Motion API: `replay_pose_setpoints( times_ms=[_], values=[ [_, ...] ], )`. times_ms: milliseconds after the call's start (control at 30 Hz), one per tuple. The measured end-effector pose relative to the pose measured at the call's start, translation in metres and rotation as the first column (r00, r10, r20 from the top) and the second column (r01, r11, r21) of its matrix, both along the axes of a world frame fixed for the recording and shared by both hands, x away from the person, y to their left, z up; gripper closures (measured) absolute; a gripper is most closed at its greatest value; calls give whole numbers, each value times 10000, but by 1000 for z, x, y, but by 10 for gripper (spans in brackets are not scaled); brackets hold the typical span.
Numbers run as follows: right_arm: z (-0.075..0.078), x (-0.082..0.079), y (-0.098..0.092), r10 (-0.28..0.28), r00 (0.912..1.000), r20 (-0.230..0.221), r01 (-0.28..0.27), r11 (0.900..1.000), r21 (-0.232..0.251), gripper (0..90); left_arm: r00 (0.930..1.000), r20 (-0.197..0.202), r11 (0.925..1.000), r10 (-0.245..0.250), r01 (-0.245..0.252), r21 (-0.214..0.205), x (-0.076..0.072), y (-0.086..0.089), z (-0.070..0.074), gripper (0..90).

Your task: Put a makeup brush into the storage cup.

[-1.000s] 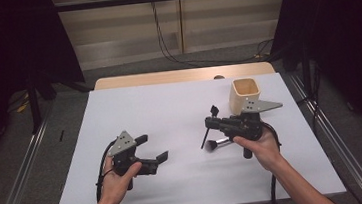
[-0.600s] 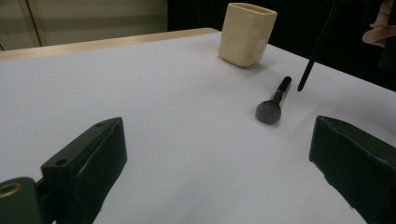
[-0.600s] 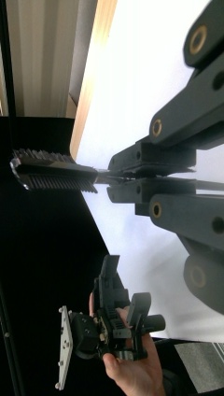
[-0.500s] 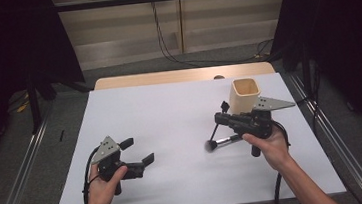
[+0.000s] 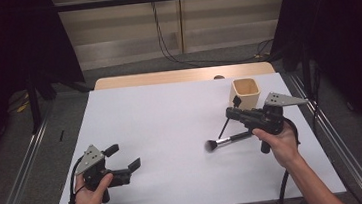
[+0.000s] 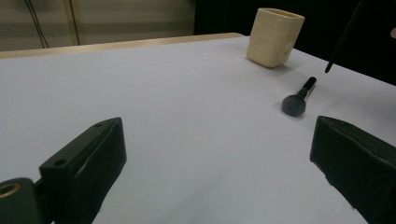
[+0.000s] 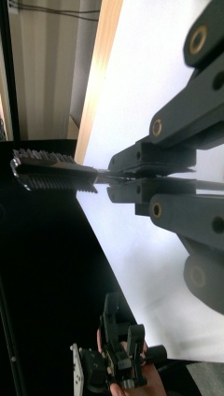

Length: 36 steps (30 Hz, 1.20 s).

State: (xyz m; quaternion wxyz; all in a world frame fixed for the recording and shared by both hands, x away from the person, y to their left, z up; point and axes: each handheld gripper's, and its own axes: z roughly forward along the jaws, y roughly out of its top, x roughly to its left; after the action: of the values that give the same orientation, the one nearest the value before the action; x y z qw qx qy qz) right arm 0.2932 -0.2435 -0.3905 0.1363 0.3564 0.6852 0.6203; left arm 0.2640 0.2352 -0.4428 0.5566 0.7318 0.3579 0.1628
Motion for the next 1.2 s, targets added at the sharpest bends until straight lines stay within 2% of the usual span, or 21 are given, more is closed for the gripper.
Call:
replay_pose_setpoints(
  times_ms=[67, 100, 167, 233, 433, 533, 567, 700, 767, 867, 1067, 1200],
  values=[
    [1, 0, -2, -78, 10000, 16, 78, 10000, -16, 860, 9999, -3, 9999, 148, -148, -17, -1, 3, 0, 37],
    [1, 0, -3, -109, 9999, 26, 109, 9999, -4, 859, 9998, -20, 9998, 209, -209, 66, -2, 3, 0, 34],
    [1, 0, -5, -190, 9998, 5, 190, 9998, -73, 860, 9999, -153, 9996, 18, -13, 292, -5, 4, -3, 33],
    [2, 1, -8, -281, 9996, -33, 280, 9995, -128, 859, 9999, -73, 9991, 149, -146, 400, -8, 6, -5, 33],
    [5, 3, -14, -469, 9989, 25, 469, 9988, -169, 859, 9989, 88, 9990, 454, -454, 31, -12, 15, -3, 29],
    [7, 3, -18, -527, 9986, 49, 527, 9986, 61, 859, 9964, 539, 9978, 658, -659, 2, -14, 19, 0, 30],
    [7, 4, -19, -560, 9984, -5, 560, 9984, 49, 859, 9960, 558, 9975, 700, -700, -28, -14, 20, 1, 30],
    [9, 5, -22, -668, 9977, 134, 670, 9977, -136, 859, 9954, 301, 9958, 911, -912, 27, -14, 23, -4, 31],
    [12, 6, -23, -728, 9971, 241, 734, 9970, -249, 859, 9950, 355, 9955, 931, -936, 125, -15, 23, -3, 31],
    [17, 8, -28, -915, 9953, 329, 920, 9957, -131, 859, 9942, 293, 9945, 1033, -1037, 123, -15, 23, -3, 31],
    [27, 15, -34, -1151, 9930, 278, 1168, 9910, -660, 859, 9935, 297, 9938, 1101, -1106, 138, -15, 26, -3, 32],
    [33, 21, -41, -1388, 9895, 404, 1411, 9881, -614, 859, 9931, 255, 9933, 1143, -1147, 130, -14, 26, -3, 32]
  ],
)
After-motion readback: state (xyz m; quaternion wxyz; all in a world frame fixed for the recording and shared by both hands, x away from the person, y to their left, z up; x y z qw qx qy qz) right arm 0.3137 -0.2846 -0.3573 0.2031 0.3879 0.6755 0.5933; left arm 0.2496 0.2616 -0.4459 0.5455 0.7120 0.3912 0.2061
